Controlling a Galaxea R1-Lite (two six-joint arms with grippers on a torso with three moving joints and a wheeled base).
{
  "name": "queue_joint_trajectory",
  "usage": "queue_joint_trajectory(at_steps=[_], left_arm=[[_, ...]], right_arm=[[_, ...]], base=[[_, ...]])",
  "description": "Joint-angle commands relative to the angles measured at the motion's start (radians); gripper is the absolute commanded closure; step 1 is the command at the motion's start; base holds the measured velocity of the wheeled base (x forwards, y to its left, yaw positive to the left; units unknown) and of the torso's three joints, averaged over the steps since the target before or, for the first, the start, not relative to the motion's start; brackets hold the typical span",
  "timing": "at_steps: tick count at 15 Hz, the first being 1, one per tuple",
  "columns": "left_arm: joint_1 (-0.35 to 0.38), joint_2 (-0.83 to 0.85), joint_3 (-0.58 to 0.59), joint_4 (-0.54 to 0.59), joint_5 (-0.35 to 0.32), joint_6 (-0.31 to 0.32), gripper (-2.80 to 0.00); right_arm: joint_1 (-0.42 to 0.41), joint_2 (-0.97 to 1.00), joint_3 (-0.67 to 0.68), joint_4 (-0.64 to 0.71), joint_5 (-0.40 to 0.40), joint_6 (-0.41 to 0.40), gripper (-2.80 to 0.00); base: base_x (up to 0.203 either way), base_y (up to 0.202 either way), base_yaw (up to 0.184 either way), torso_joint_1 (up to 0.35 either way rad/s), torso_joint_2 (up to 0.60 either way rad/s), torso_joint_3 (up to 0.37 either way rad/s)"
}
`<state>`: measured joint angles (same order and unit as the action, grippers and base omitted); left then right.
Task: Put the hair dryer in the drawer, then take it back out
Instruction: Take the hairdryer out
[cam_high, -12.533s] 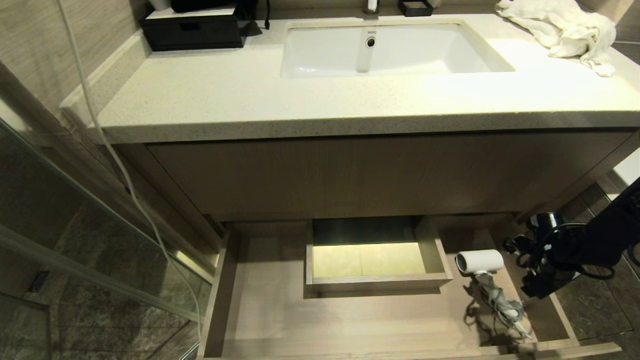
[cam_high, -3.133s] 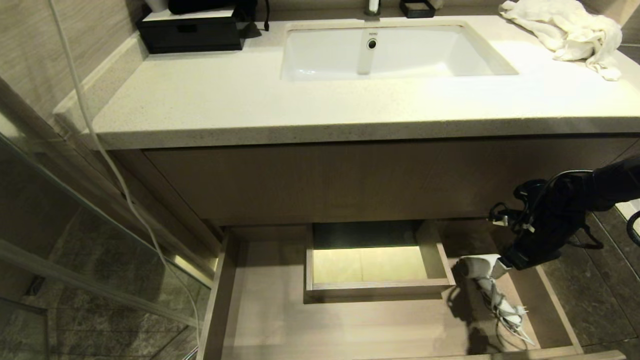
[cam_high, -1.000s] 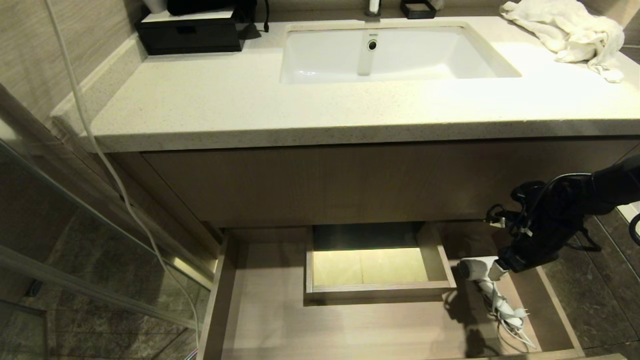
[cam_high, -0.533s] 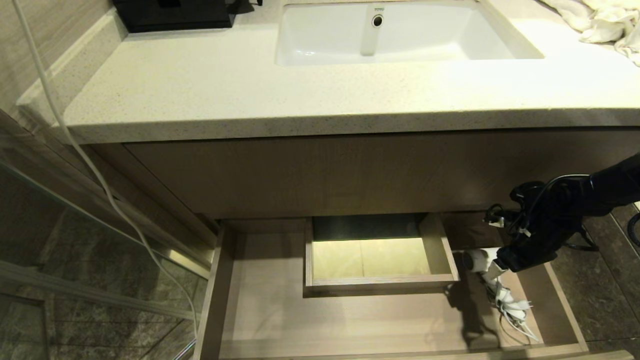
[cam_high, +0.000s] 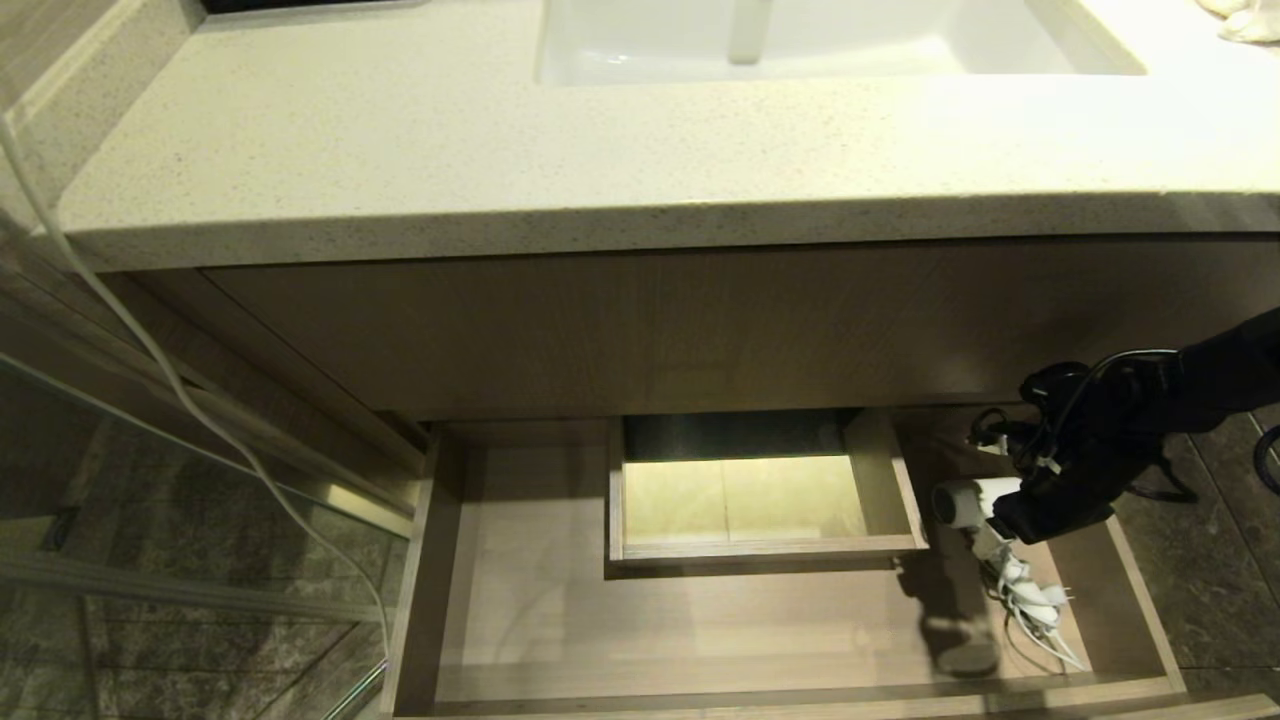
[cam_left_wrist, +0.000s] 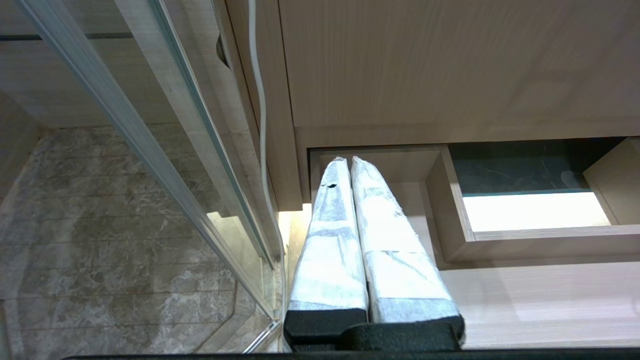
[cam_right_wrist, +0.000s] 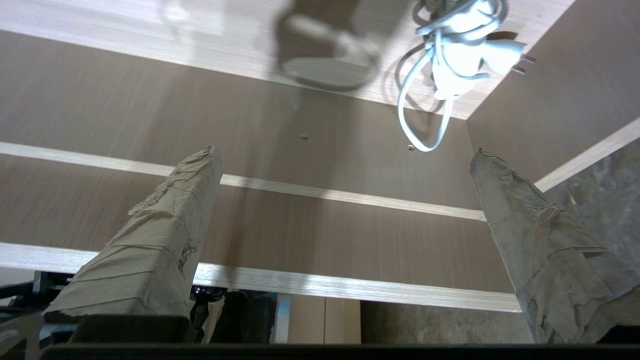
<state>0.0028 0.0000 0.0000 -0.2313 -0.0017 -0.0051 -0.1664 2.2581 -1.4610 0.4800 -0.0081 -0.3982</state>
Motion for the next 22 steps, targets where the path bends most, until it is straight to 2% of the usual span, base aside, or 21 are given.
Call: queue_joint_trajectory(at_steps=[1, 3, 6, 11, 15, 22], left_arm=[[0.000, 0.000, 0.040, -0.002, 0.000, 0.001, 0.00], [0.000, 0.000, 0.040, -0.002, 0.000, 0.001, 0.00], [0.000, 0.000, 0.040, -0.002, 0.000, 0.001, 0.00], [0.000, 0.000, 0.040, -0.002, 0.000, 0.001, 0.00], [0.000, 0.000, 0.040, -0.002, 0.000, 0.001, 0.00], [0.000, 0.000, 0.040, -0.002, 0.000, 0.001, 0.00]], right_arm=[[-0.007, -0.002, -0.004, 0.003, -0.003, -0.002, -2.80], [-0.026, -0.002, -0.001, 0.003, -0.006, -0.005, -2.80], [-0.050, 0.015, -0.001, 0.002, -0.070, -0.002, -2.80], [-0.087, 0.061, 0.009, 0.000, -0.084, -0.004, -2.80], [-0.105, 0.142, 0.015, -0.133, -0.118, -0.010, -2.80], [-0.153, 0.213, -0.021, -0.143, -0.124, -0.051, -2.80]], base=[[0.000, 0.000, 0.000, 0.002, 0.00, -0.030], [0.000, 0.000, 0.000, 0.000, 0.00, 0.000], [0.000, 0.000, 0.000, 0.000, 0.00, 0.000], [0.000, 0.000, 0.000, 0.000, 0.00, 0.000], [0.000, 0.000, 0.000, 0.000, 0.00, 0.000], [0.000, 0.000, 0.000, 0.000, 0.00, 0.000]])
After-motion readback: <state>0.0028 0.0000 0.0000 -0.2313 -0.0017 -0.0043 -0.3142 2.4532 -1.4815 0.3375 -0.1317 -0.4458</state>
